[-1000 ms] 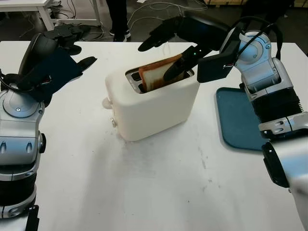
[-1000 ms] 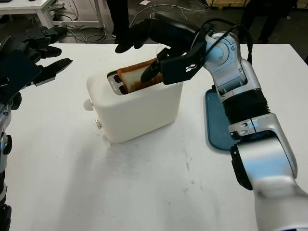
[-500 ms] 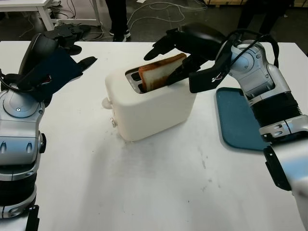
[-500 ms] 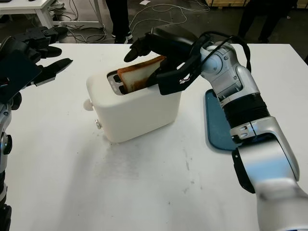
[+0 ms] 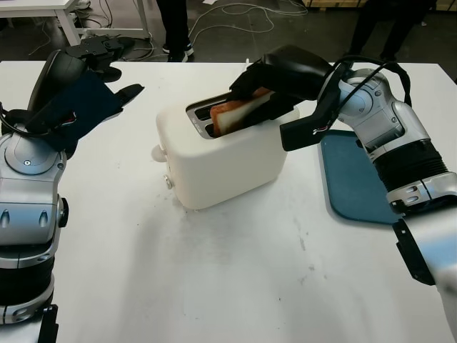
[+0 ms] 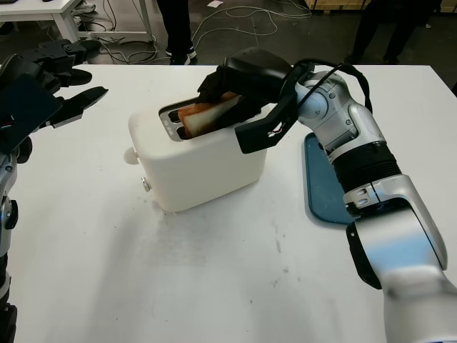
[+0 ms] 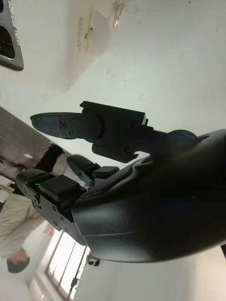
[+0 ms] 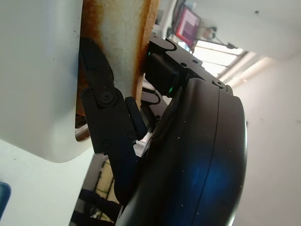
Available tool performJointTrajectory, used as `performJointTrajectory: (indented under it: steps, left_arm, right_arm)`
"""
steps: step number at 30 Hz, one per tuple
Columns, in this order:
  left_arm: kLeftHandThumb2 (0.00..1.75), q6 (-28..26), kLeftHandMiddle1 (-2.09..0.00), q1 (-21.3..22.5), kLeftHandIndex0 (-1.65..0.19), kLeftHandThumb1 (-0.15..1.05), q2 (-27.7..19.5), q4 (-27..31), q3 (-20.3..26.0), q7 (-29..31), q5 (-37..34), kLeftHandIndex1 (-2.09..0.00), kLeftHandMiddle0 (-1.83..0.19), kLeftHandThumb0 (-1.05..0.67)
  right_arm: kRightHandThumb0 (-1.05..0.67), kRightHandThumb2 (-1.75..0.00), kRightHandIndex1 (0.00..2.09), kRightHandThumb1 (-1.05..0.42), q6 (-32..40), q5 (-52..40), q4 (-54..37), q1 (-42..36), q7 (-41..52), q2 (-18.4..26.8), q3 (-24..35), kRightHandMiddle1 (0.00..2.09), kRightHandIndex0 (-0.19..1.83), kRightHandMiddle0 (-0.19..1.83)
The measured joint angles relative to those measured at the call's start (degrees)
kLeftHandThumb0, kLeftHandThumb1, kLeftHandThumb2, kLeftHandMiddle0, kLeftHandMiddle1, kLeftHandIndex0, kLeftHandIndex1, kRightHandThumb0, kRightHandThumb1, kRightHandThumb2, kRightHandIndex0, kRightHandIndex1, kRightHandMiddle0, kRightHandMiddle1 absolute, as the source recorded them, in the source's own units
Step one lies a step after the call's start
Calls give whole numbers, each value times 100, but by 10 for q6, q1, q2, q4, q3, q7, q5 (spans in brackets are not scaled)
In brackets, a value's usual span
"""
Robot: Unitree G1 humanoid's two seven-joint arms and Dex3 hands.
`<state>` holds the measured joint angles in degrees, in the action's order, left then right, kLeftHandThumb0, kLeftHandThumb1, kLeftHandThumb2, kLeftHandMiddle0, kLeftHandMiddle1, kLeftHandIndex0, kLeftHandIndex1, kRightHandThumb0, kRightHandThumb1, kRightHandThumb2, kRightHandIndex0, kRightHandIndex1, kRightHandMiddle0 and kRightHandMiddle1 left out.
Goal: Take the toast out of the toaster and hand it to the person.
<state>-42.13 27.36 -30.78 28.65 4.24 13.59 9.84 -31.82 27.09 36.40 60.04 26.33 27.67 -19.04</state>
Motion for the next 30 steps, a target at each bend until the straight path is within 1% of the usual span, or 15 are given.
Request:
performJointTrajectory:
  steps: [4, 7, 8, 10, 11, 13, 15, 17, 18, 19, 20, 21, 24, 28, 30]
  left_arm:
    - [29, 0, -72, 0, -52, 92, 0, 0, 0, 0, 0, -1, -24, -40]
    - [29, 0, -72, 0, -52, 92, 0, 0, 0, 0, 0, -1, -23, -40]
    - [29, 0, -72, 0, -51, 92, 0, 0, 0, 0, 0, -1, -23, -41]
    - [29, 0, -71, 0, -51, 92, 0, 0, 0, 0, 0, 0, -21, -41]
    - [29, 0, -70, 0, -51, 92, 0, 0, 0, 0, 0, 0, -20, -42]
    - [30, 0, -70, 0, -50, 92, 0, 0, 0, 0, 0, 0, -20, -42]
    - [30, 0, -70, 0, -51, 92, 0, 0, 0, 0, 0, 0, -20, -40]
    - [30, 0, -69, 0, -51, 92, 0, 0, 0, 0, 0, 0, -20, -40]
    - [30, 0, -69, 0, -51, 92, 0, 0, 0, 0, 0, -1, -20, -41]
    - [29, 0, -69, 0, -51, 92, 0, 0, 0, 0, 0, -1, -20, -42]
    - [29, 0, -69, 0, -51, 92, 0, 0, 0, 0, 0, -1, -21, -42]
    - [29, 0, -69, 0, -51, 92, 0, 0, 0, 0, 0, -1, -21, -41]
    - [30, 0, -69, -1, -51, 92, 0, 0, 0, 0, 0, -1, -22, -41]
    - [30, 0, -70, -1, -51, 92, 0, 0, 0, 0, 0, 0, -23, -40]
    - [30, 1, -70, -2, -51, 92, 0, 0, 1, 0, 0, 0, -24, -39]
  right_arm:
    - [-45, 0, 149, -73, 1, -15, 0, -2, 6, 0, 3, 141, 85, 77]
    - [-47, 0, 162, -74, 1, -17, 0, -6, 3, 0, 4, 156, 83, 74]
    - [-48, 0, 169, -74, 1, -17, 0, -8, 1, 0, 4, 164, 84, 72]
    - [-46, -1, 173, -75, 1, -17, 0, -10, -2, 0, 3, 172, 89, 72]
    - [-46, -1, 174, -78, 1, -16, 0, -11, -4, 0, 3, 173, 95, 75]
    - [-45, -2, 174, -80, -2, -14, 0, -13, -13, 0, 2, 174, 101, 78]
    - [-51, -6, 174, -89, -8, -12, 0, -14, -21, 0, 0, 174, 106, 82]
    - [-56, -18, 175, -91, -11, -11, 3, -14, -27, 0, 0, 175, 108, 82]
    - [-57, -29, 175, -92, -13, -11, 5, -14, -28, 0, 0, 168, 106, 82]
    - [-58, -35, 175, -92, -14, -12, 7, -14, -28, 0, 0, 160, 104, 83]
    - [-58, -39, 175, -92, -16, -15, 10, -14, -28, 0, 1, 159, 103, 83]
    - [-56, -42, 175, -92, -19, -18, 15, -14, -29, -1, 4, 168, 105, 81]
    - [-53, -46, 175, -92, -26, -31, 31, -14, -31, -4, 16, 174, 108, 81]
    - [-49, -48, 175, -92, -28, -48, 58, -4, -37, -8, 40, 174, 108, 82]
    - [-48, -46, 175, -92, -30, -60, 76, 8, -40, -9, 51, 175, 108, 82]
